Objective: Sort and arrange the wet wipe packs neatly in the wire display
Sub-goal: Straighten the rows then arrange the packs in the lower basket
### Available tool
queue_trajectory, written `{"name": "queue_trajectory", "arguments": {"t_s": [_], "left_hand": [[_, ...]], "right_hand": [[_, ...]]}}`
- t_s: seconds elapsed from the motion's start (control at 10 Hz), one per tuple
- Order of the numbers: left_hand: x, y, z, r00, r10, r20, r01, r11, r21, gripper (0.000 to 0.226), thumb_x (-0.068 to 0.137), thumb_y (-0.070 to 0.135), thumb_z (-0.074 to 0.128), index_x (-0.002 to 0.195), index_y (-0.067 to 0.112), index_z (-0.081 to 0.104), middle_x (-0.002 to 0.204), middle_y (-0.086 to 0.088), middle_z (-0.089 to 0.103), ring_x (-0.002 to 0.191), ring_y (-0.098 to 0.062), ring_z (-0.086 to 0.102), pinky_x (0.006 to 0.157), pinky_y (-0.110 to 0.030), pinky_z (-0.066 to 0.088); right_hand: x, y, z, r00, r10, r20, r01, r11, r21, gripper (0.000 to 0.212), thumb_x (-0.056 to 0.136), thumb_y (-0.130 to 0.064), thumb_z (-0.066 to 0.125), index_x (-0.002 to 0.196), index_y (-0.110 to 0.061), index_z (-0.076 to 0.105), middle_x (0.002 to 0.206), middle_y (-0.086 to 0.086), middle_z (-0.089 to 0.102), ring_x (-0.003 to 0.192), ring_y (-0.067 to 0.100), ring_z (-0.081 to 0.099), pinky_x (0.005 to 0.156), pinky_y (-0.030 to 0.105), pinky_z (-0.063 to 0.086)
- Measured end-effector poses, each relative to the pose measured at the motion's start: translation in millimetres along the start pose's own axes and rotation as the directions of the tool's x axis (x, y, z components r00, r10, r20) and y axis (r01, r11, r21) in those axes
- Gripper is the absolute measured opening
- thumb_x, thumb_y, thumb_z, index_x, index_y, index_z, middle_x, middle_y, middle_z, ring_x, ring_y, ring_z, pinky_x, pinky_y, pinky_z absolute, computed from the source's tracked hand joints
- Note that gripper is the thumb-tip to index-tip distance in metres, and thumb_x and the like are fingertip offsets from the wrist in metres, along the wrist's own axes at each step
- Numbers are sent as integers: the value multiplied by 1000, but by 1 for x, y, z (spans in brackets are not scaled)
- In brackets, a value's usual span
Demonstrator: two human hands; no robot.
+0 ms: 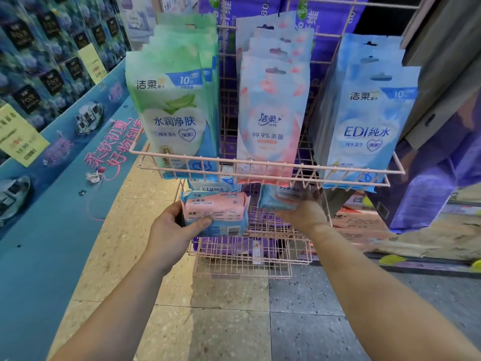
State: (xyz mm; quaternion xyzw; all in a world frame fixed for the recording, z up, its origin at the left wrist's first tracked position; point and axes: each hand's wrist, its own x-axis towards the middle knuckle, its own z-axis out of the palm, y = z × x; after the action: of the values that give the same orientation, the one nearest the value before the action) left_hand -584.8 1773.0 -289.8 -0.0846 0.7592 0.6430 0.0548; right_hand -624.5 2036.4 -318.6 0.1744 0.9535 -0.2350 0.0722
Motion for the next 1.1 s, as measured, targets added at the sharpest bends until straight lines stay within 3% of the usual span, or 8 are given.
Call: {"name": "queue_trajectory", "arguments": {"t_s": [0.1, 0.2, 0.3, 0.4, 0.6, 0.8, 0.9, 1.1], "left_hand": [[0, -1, 0, 1000, 6, 6, -6, 1000, 14, 28, 79, 13, 75, 91, 32, 59, 93, 14, 69, 77, 8, 66, 58, -11, 51], [0, -3, 0, 1000, 10, 6, -10, 1000, 29, 27, 79, 13, 75, 92, 32, 60, 94, 13, 70, 77, 8, 66, 62, -13, 52], [0, -3, 0, 1000, 10, 5, -10, 1000, 22, 27, 79, 12, 75, 93, 31, 61, 94, 13, 70, 78, 5, 67, 61, -12, 53], [0, -3, 0, 1000, 13, 2, -13, 999, 33, 28, 79, 13, 75, 96, 30, 60, 94, 13, 69, 83, 2, 66, 62, -13, 51], [-1, -4, 3, 999, 30, -13, -29, 998, 47, 25, 80, 13, 73, 99, 23, 61, 90, 11, 68, 66, 9, 65, 47, -7, 46], [-2, -8, 1, 999, 38, -16, -37, 998, 59, 27, 79, 16, 75, 100, 26, 60, 93, 14, 67, 87, 0, 63, 57, -6, 46], [-3, -8, 2, 999, 42, -24, -40, 996, 81, 24, 80, 16, 74, 95, 28, 60, 92, 14, 67, 83, 2, 62, 54, -4, 46], [-4, 5, 9, 998, 56, -9, -56, 996, 68, 24, 81, 10, 73, 99, 21, 62, 90, 11, 67, 64, 15, 63, 50, -3, 46]], "right_hand": [[-10, -3, -13, 984, 164, 62, -176, 904, 389, 104, 55, -76, 64, 134, -11, 43, 121, 7, 54, 104, 21, 52, 79, 22, 42], [5, 9, -14, 997, 70, -22, -60, 946, 320, 63, 75, -39, 75, 124, -6, 52, 104, 8, 56, 101, 25, 56, 87, 29, 42], [2, 10, -19, 998, 5, -61, 15, 950, 311, 49, 78, -22, 73, 119, -5, 52, 117, 12, 62, 110, 26, 59, 99, 33, 45], [-2, 8, -28, 999, -3, 42, -8, 966, 257, 52, 76, -23, 76, 117, -8, 50, 106, 4, 59, 97, 19, 56, 94, 30, 46], [-6, 19, -38, 982, -63, 178, 21, 973, 230, 72, 65, -20, 85, 124, -14, 44, 105, -3, 58, 94, 15, 57, 80, 25, 49], [-6, 23, -23, 989, -122, -84, 141, 948, 286, 52, 72, -19, 80, 115, -10, 51, 95, -4, 57, 87, 14, 57, 77, 23, 44], [5, 20, -13, 986, -66, -153, 129, 887, 444, 36, 79, -12, 73, 109, -10, 54, 97, -3, 59, 96, 20, 63, 77, 23, 46], [-3, 16, -11, 984, -17, -179, 120, 807, 578, 41, 89, -7, 58, 126, -12, 43, 120, 7, 60, 108, 22, 58, 73, 15, 42]]}}
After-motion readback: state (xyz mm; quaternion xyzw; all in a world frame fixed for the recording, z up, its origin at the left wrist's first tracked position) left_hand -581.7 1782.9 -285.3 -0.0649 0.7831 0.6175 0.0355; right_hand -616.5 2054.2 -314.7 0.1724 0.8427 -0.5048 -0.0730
